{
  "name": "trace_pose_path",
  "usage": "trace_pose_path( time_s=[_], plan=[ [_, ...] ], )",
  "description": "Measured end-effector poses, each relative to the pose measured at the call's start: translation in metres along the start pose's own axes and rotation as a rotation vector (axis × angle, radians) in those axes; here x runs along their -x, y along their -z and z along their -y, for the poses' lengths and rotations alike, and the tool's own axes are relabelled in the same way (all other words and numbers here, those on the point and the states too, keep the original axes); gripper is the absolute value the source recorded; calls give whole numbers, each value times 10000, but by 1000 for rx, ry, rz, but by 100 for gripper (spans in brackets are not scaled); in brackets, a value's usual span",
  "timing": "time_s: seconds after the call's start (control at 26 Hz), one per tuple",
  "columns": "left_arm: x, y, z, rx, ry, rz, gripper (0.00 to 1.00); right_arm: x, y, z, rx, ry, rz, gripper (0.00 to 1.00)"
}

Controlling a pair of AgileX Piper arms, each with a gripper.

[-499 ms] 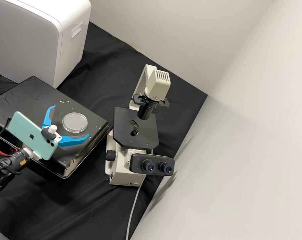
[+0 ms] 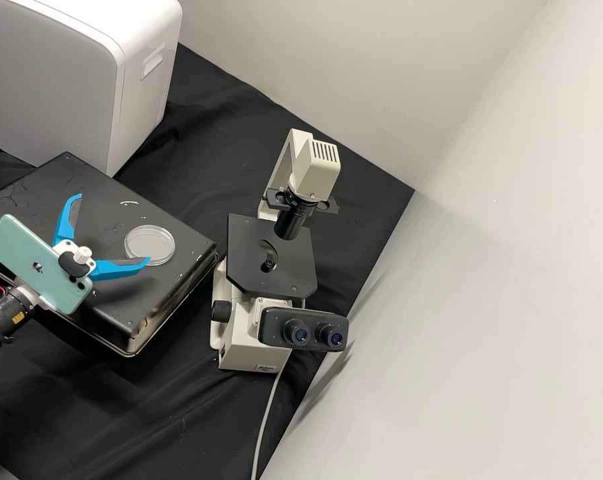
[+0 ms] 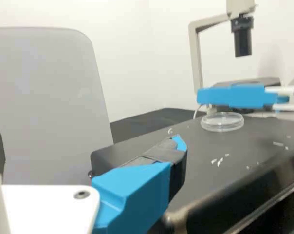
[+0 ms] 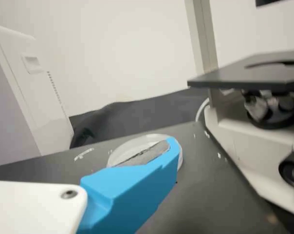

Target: Place the petri dish on the bench

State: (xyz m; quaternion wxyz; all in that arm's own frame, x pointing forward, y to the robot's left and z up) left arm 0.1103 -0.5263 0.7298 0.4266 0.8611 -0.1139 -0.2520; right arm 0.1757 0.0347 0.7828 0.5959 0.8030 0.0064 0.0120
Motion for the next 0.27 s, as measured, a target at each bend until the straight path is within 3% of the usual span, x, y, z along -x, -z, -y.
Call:
trace_pose_path(
  time_s=[0.27],
  plan=[
    [37, 17, -65, 34, -29, -13, 100, 3, -5, 2, -7, -5, 9, 100]
  ],
)
